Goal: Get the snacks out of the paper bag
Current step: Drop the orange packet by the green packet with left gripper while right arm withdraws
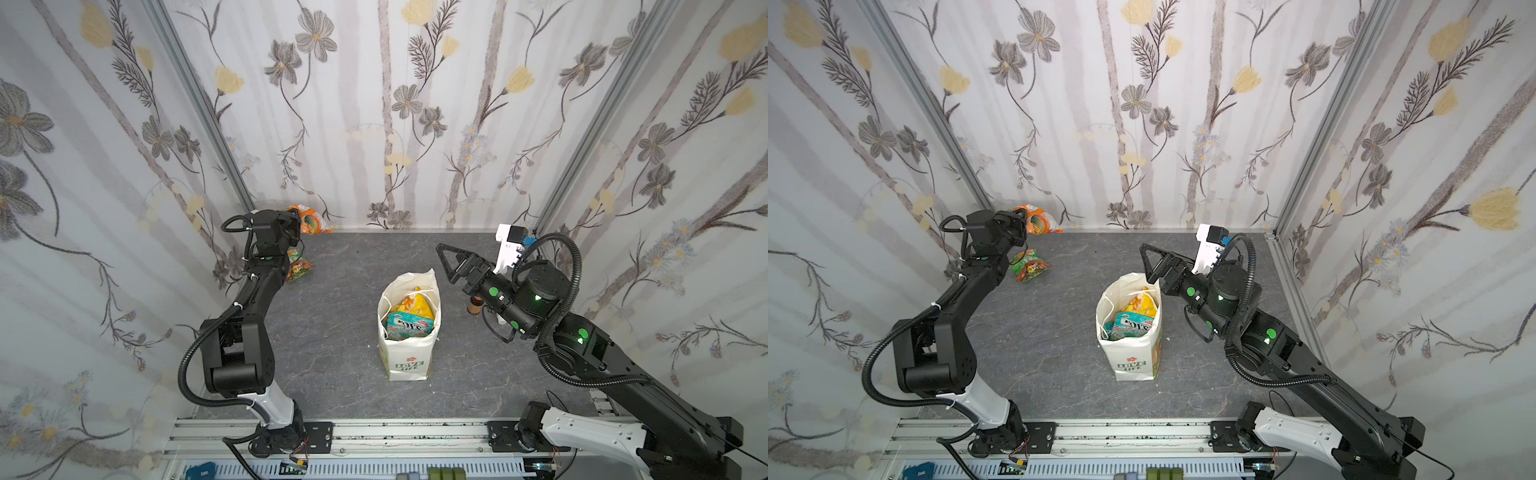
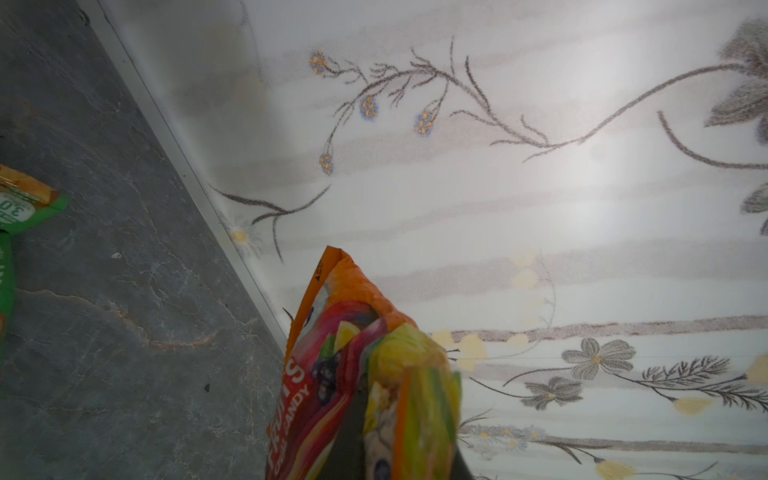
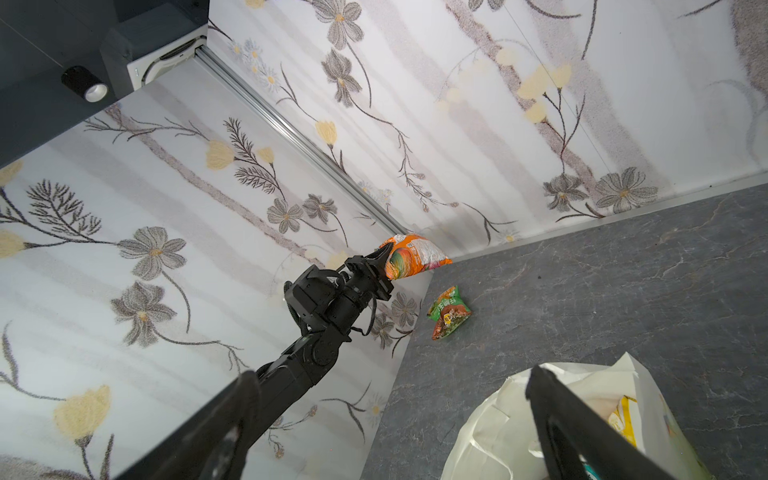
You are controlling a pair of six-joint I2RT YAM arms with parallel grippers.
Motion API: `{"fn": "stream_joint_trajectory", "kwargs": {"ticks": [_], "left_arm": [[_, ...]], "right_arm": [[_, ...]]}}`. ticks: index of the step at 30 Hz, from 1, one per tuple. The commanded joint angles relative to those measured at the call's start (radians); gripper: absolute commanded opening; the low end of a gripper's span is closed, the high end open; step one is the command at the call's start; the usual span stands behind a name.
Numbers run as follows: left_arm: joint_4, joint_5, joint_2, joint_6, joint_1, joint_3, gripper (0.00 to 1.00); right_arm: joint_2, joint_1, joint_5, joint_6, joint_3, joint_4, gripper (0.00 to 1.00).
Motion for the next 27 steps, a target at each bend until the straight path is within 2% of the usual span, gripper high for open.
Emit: {"fn": "stream_joint_trajectory", "kwargs": {"ticks": [1,6,9,11,20,24,27], "left_arm": [[0.09,0.0,0.065,-0.043,0.01,0.033,0.0],[0.158,0.042,0.209,-0.173,0.023,0.065,0.0],[0.229,0.032,0.277,-0.262,0.024,0.054,0.0],[0.238,0.018,0.304,-0.279,0.023,0.056,0.0],[0.039,0.044,0.402,-0.149,0.023,0.146,0.0],[0.023,0.065,0.454,-0.145,0.024,0.19,0.05],[-0.072,0.096,0.488,-0.074,0.027,0.249,0.07]], "right_arm": [[0.014,0.0,0.01,0.053,0.014,-0.029,0.99],[0.036,-0.001,-0.026,0.064,0.031,-0.079,0.99],[0.049,-0.001,-0.033,0.082,0.043,-0.1,0.99],[0.059,-0.001,-0.037,0.093,0.05,-0.107,0.99],[0.091,0.002,-0.073,0.116,0.063,-0.113,0.99],[0.097,0.001,-0.084,0.117,0.074,-0.129,0.99],[0.098,0.001,-0.085,0.119,0.078,-0.138,0.99]]}}
